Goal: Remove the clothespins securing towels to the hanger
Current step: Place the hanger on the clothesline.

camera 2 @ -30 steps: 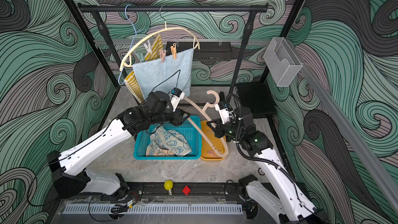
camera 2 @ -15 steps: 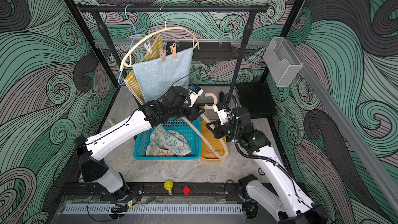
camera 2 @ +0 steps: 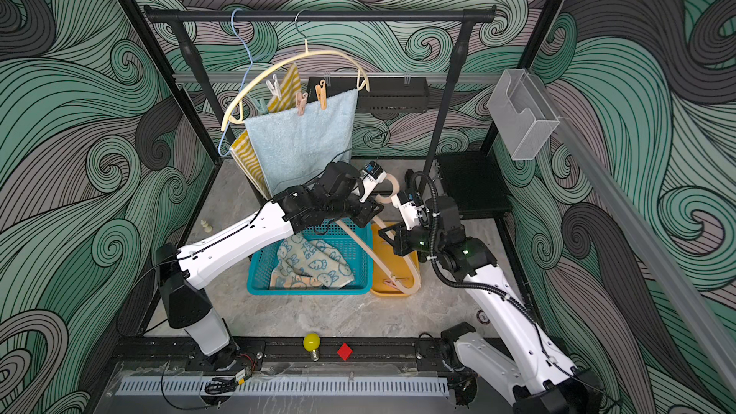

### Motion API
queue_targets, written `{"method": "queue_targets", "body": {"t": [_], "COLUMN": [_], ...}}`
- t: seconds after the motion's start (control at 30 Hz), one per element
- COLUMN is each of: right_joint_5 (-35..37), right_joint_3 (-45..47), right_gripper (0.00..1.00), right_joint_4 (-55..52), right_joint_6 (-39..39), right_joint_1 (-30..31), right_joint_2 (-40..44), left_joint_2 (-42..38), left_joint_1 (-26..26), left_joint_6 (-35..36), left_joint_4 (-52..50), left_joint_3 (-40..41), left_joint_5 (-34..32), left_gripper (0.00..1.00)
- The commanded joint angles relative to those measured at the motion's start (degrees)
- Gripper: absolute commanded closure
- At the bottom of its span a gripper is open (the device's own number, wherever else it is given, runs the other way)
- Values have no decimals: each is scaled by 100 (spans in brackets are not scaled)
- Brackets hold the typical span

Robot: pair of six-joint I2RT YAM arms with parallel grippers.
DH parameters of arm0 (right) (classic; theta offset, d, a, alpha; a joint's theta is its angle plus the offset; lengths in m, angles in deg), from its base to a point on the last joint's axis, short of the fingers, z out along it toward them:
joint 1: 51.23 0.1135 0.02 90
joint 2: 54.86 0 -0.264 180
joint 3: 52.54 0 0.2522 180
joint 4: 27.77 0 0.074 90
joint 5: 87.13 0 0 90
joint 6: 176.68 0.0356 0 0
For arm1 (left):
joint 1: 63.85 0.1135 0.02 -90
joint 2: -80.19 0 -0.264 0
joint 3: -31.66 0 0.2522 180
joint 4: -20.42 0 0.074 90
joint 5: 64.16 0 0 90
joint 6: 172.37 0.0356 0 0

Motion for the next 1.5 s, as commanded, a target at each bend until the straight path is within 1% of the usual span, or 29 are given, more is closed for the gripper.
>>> {"method": "queue_targets", "body": {"t": [0.0,0.1,0.17,0.2,0.23,0.3,0.33,0.43,0.47,0.53,0.6,0.77,0.93,1.03,1.1,1.2,1.33,1.47], "right_joint_5": [-187,-194,-174,-169,-155,-146,-131,-91,-62,17,126,363,549,647,847,923,1116,1202], "right_joint_3": [-174,-188,-207,-216,-227,-249,-268,-263,-255,-257,-258,-121,-31,-34,-67,-160,-327,-382], "right_gripper": [100,100,100,96,91,67,58,46,43,43,42,40,43,43,42,40,37,37], "right_joint_4": [82,80,72,48,30,-40,-90,-266,-346,-537,-772,-1171,-1552,-1796,-1933,-2038,-2148,-2158], "right_joint_6": [-22,-13,-13,-13,-13,-22,-22,-48,-48,-59,-83,-43,103,167,220,259,268,233], "right_joint_1": [33,43,47,43,41,50,50,50,50,42,45,47,32,28,37,32,26,15], "right_joint_2": [-6,-18,-7,2,4,44,78,274,376,581,828,1611,2246,2375,2427,2493,2477,2370], "left_joint_2": [74,126,141,146,146,146,146,111,89,56,15,-112,-260,-345,-398,-485,-574,-627], "left_joint_1": [-56,-64,-66,-66,-66,-66,-66,-55,-51,-32,16,216,387,451,470,483,540,574], "left_joint_6": [171,181,176,165,154,126,66,-62,-13,85,141,98,-34,-83,-36,-2,-13,-42], "left_joint_4": [-110,-122,-121,-119,-108,-87,-78,-89,-71,-22,1,102,210,255,265,257,239,282], "left_joint_3": [-249,-263,-260,-264,-267,-275,-285,-314,-313,-318,-344,-304,-278,-273,-278,-278,-278,-287], "left_joint_5": [29,-29,-108,-153,-198,-326,-464,-947,-1068,-1241,-1240,-982,-714,-638,-552,-525,-415,-293], "left_gripper": [68,73,84,91,99,100,100,100,100,100,100,100,100,100,100,100,100,100]}}
